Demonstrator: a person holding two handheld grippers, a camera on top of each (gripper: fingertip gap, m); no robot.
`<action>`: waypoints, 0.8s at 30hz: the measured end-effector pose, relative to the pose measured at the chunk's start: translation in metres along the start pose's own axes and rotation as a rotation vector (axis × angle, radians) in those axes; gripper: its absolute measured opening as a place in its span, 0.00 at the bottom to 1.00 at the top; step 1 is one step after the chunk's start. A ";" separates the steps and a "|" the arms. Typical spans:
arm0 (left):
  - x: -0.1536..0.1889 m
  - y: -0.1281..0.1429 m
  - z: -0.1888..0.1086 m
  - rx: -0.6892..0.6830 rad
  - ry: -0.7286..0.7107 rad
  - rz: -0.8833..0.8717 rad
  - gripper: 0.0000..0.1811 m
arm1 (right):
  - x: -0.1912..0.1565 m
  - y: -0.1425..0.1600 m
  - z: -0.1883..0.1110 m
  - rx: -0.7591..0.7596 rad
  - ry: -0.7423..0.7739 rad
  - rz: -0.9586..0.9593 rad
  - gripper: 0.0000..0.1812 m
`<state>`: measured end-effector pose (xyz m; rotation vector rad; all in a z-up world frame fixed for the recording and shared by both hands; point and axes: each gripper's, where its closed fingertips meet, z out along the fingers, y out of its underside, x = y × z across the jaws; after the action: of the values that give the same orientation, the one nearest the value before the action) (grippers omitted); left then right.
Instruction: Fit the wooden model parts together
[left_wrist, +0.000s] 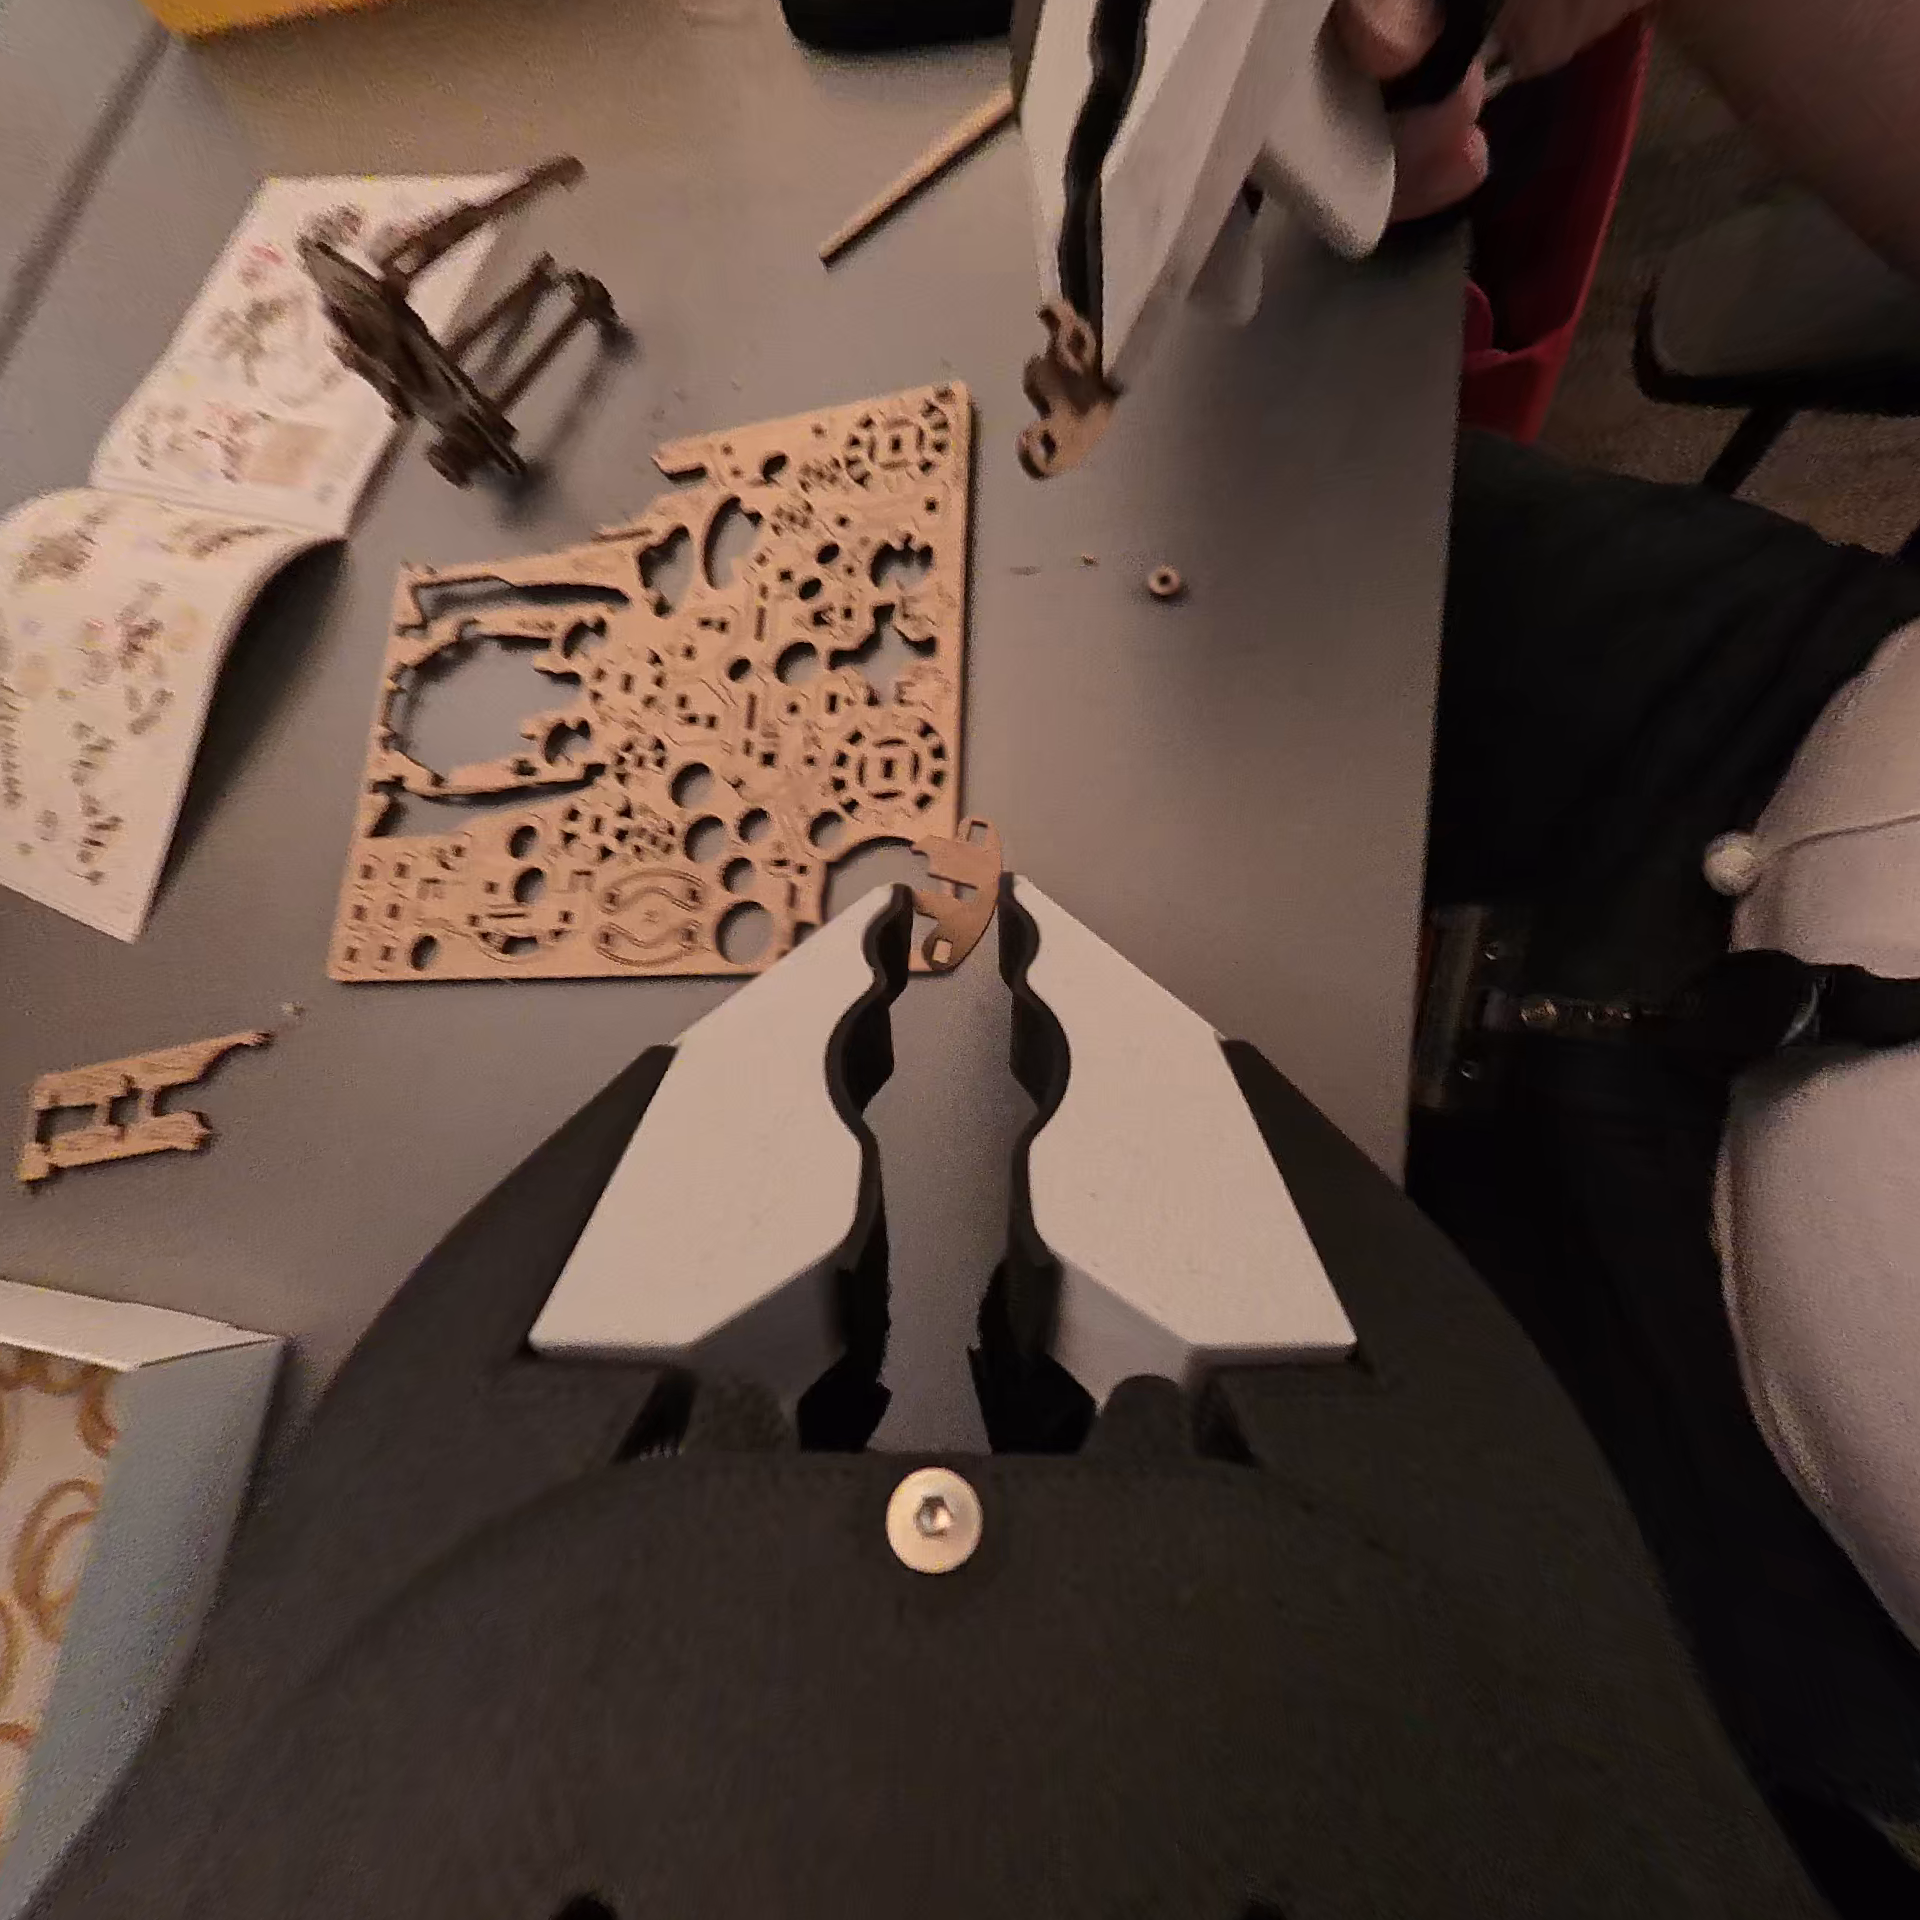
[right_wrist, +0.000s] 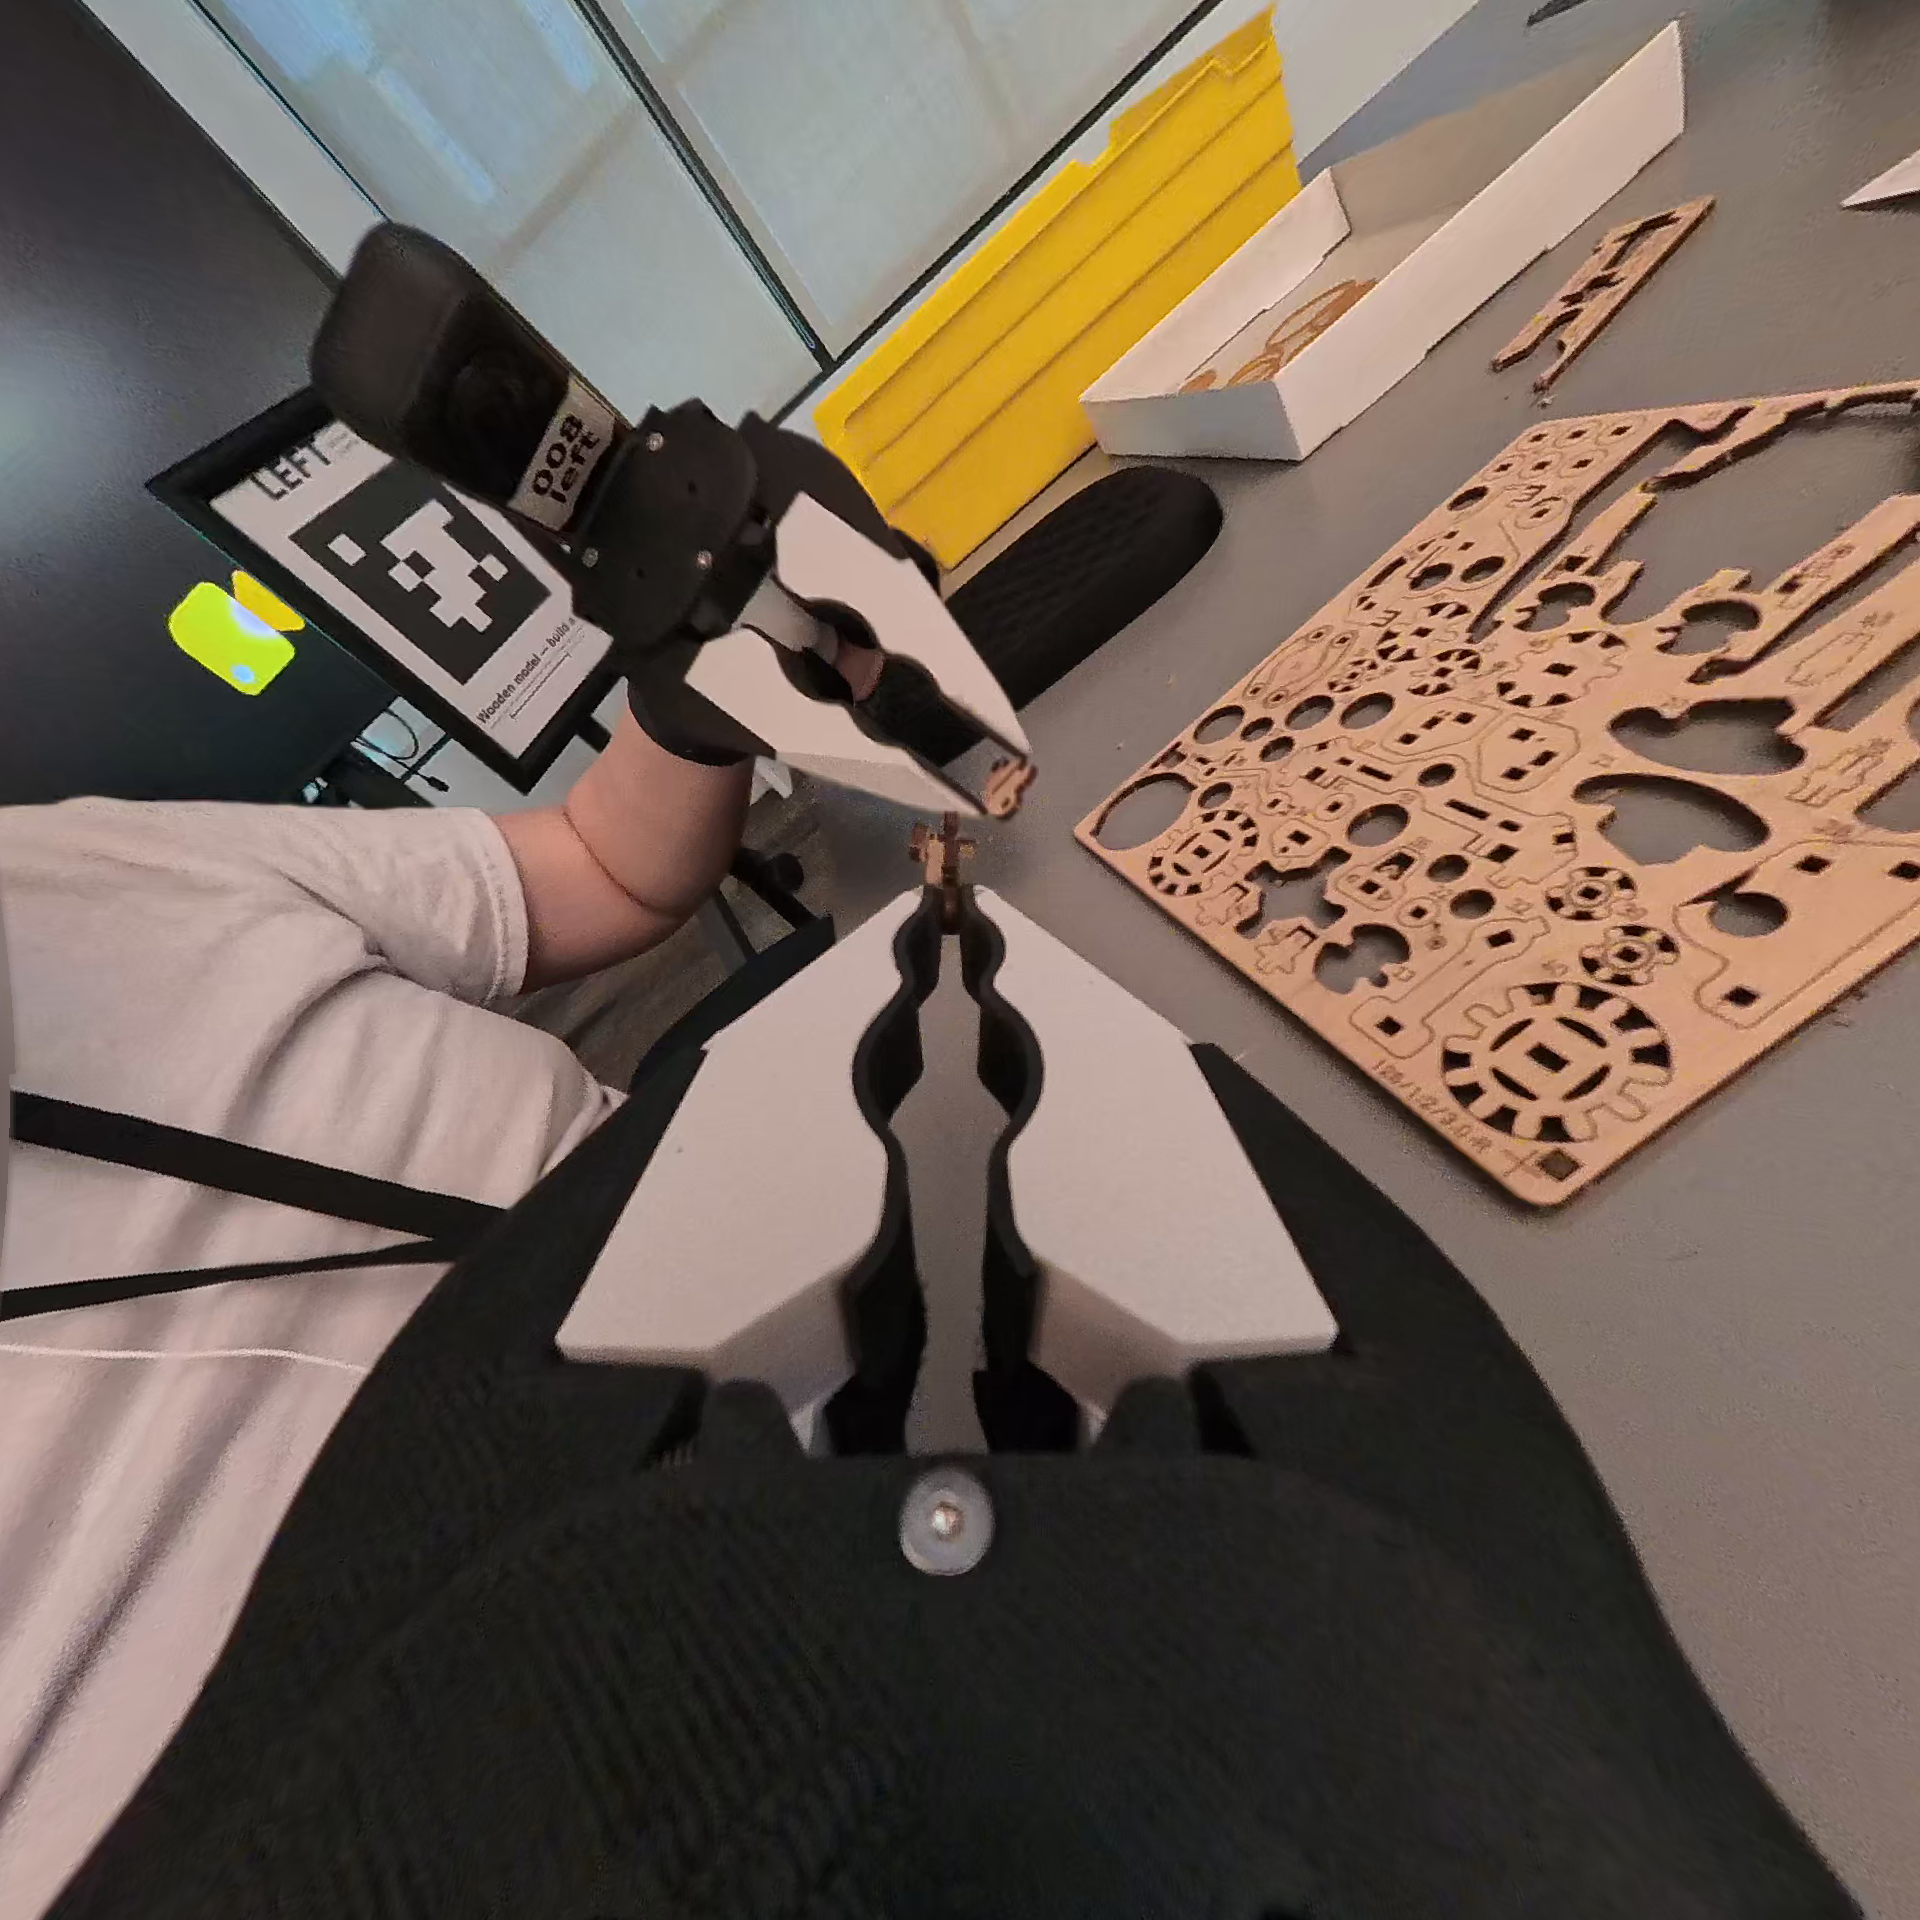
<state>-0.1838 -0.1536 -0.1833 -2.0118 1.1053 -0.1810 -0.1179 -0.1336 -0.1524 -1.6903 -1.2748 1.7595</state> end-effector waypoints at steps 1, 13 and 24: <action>-0.006 -0.004 -0.001 0.013 -0.010 0.006 0.08 | 0.003 -0.002 0.000 -0.006 0.000 0.007 0.00; -0.087 -0.059 0.002 0.292 -0.066 -0.059 0.08 | 0.052 -0.063 -0.005 -0.064 0.008 0.056 0.00; -0.123 -0.067 -0.001 0.412 -0.200 -0.037 0.08 | 0.089 -0.106 0.017 -0.049 -0.053 0.050 0.00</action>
<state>-0.2156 -0.0420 -0.1047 -1.6425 0.8279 -0.2033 -0.1835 -0.0152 -0.1215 -1.7273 -1.3199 1.8266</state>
